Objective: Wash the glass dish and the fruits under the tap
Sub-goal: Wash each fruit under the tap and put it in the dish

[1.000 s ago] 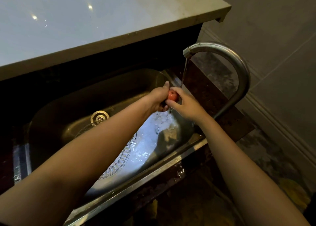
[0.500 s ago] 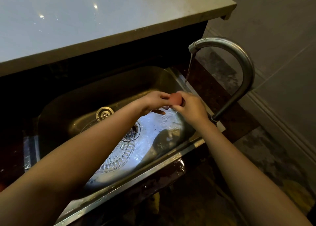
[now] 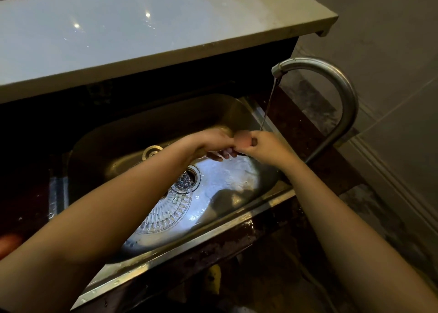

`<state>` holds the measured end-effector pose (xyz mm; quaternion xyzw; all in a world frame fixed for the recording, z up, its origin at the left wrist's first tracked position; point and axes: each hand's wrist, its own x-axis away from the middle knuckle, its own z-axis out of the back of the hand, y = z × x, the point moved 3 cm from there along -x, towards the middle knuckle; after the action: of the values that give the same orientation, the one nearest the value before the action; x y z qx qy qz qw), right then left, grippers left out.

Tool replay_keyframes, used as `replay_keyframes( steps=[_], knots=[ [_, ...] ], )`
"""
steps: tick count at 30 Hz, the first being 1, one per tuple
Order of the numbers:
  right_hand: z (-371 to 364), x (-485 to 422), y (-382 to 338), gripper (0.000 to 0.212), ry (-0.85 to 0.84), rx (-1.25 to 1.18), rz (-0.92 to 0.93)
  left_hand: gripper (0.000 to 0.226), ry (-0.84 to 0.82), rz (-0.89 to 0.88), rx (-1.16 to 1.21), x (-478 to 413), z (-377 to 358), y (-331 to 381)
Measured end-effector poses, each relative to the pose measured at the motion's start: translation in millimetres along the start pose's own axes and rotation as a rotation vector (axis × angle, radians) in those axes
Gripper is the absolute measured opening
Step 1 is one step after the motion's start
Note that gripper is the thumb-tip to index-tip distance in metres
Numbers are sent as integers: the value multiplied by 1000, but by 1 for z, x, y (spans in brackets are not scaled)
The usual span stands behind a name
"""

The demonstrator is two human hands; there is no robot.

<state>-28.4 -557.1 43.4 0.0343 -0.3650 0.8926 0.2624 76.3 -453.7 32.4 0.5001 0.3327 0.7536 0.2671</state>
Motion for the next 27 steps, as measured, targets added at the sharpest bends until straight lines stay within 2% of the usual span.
replay_keyframes(
  steps=[3,6,8,11,13,15,18,23,27],
  knots=[
    [-11,-7,5,42,-37,-169,-79,38,-83,200,225,2,-7,-11],
    [-19,-11,8,43,22,-42,-48,57,-135,304,499,-1,-17,-26],
    [-24,-13,7,46,-18,19,-20,63,-147,335,654,-3,-24,-34],
    [-27,-18,2,48,-59,85,22,71,-137,345,737,-4,-28,-40],
    [-28,-21,-2,43,-48,95,44,66,-121,347,714,-1,-25,-41],
    [-33,-24,-7,32,-49,112,56,66,-68,338,555,4,-18,-43],
    [-55,-30,-11,25,-140,181,25,62,120,284,212,15,-4,-56],
    [-119,-39,-18,48,-303,290,46,40,402,182,-347,74,18,-120],
    [-182,-46,-39,49,-403,311,169,26,685,98,-579,160,30,-190]
  ],
)
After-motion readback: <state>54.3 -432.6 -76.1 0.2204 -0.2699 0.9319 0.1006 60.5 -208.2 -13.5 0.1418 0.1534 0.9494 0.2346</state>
